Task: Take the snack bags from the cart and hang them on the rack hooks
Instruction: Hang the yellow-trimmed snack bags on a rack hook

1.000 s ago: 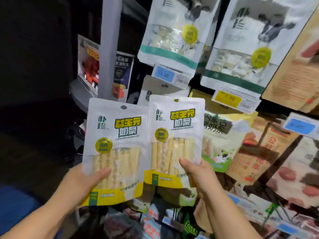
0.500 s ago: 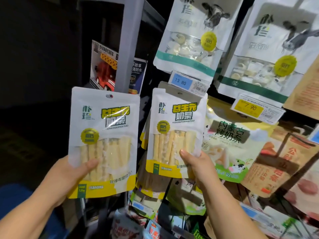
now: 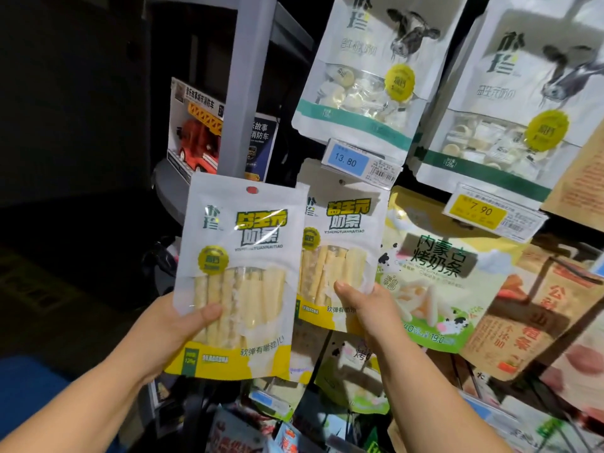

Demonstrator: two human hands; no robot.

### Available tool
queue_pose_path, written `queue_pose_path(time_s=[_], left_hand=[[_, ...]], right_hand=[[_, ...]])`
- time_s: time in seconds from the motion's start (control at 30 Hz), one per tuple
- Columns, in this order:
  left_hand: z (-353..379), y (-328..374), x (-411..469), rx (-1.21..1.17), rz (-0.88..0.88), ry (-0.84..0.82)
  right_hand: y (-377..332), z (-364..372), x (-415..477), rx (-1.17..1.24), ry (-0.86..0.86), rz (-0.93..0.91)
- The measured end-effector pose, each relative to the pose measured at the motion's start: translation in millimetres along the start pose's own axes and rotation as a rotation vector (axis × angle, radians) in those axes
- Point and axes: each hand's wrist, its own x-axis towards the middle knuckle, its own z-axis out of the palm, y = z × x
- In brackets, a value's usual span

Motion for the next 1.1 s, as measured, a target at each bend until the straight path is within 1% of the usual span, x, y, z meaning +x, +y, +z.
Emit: queue_pose_path(time_s=[0.07, 0.13, 0.23, 0.3, 0.33, 0.37, 0.4, 0.5, 0.53, 0.57, 0.7, 0.9, 1.1], left_hand=[[6.8, -1.8, 5.9, -0.014, -0.003, -0.029], [11.8, -4.9, 11.9, -0.038, -0.005, -0.065], [19.0, -9.4, 22.0, -0.04, -0.028, -0.104], [24.6, -11.8, 28.4, -0.048, -0.04, -0.127], [27.6, -13.2, 31.2, -0.047, -0.049, -0.139], [30.8, -13.7, 33.6, -0.047, -0.054, -0.153], [34.3, -13.8, 35.6, -0.055, -0.058, -0.168], [43.2, -12.7, 43.1, -0.09, -0.082, -0.224], [46.2, -11.8, 46.3, -0.091, -0.09, -0.242], [49.3, -10.9, 49.2, -0.094, -0.096, -0.264], [58.5, -7.3, 60.7, -0.104, -0.089, -0.315], [68.9, -6.0, 78.7, -0.115, -0.08, -0.346], [72.4, -12.7, 95.1, -0.117, -0.128, -0.362]], right_hand=[[3.6, 0.7, 0.2, -0.096, 0.028, -0.053], [7.5, 0.1, -3.3, -0.175, 0.111, -0.139], [7.6, 0.3, -17.1, -0.119, 0.249, -0.258], [7.3, -0.6, -24.4, -0.154, 0.351, -0.392], [6.4, -1.1, -27.0, -0.155, 0.364, -0.442], [3.3, -0.9, -30.2, -0.135, 0.319, -0.455], [0.8, -0.3, -32.6, -0.105, 0.224, -0.437], [-9.9, 5.1, -41.4, -0.013, -0.144, -0.3], [-10.6, 6.9, -42.8, 0.006, -0.213, -0.262], [-10.6, 8.3, -43.7, 0.0, -0.237, -0.253], [-10.1, 7.7, -42.2, -0.061, -0.162, -0.331], [-14.1, 2.2, -32.4, -0.089, -0.116, -0.328], [-10.9, 5.4, -20.1, -0.105, -0.077, -0.307]])
